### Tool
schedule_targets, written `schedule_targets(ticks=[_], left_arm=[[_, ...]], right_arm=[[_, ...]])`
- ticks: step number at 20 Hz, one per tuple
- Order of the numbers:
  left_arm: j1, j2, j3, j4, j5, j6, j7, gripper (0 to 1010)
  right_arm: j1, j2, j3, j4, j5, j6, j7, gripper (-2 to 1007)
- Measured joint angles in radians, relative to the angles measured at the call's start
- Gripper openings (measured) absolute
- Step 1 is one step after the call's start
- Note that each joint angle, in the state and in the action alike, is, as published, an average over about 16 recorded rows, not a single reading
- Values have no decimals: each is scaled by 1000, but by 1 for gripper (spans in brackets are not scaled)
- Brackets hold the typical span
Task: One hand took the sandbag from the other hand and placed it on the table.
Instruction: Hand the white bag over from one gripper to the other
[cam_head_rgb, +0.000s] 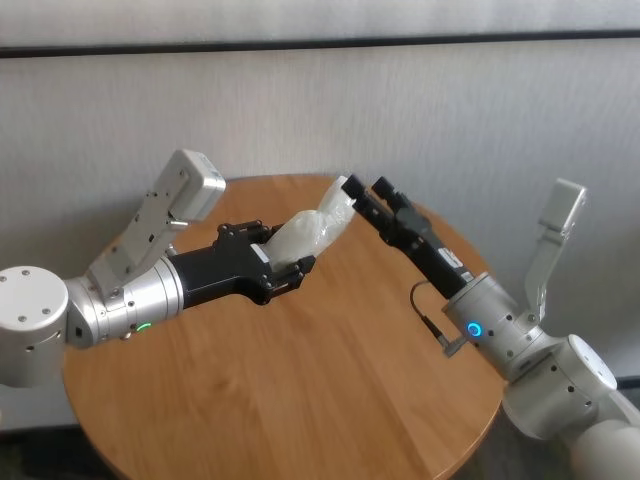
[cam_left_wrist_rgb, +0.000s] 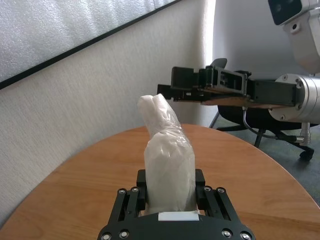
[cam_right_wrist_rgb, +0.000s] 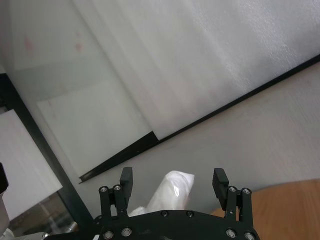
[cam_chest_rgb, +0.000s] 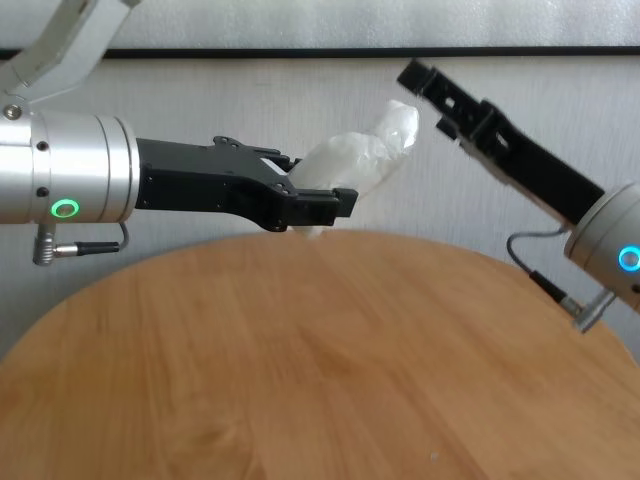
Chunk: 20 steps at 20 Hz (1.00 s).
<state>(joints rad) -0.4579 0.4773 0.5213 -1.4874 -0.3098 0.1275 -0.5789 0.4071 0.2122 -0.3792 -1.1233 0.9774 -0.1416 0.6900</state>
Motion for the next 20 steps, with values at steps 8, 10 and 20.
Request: schedule_targets(ticks=[8, 10, 20], left_arm=[[0, 0, 0, 0, 0, 0, 0, 574], [0, 0, 0, 0, 0, 0, 0, 574], [0, 0, 0, 0, 0, 0, 0, 574]], right_arm=[[14, -17, -17, 41, 33, 71, 12, 1005], [22, -20, -24, 53, 39, 86, 16, 1005], [62, -38, -59, 104, 52, 128, 25, 1002]])
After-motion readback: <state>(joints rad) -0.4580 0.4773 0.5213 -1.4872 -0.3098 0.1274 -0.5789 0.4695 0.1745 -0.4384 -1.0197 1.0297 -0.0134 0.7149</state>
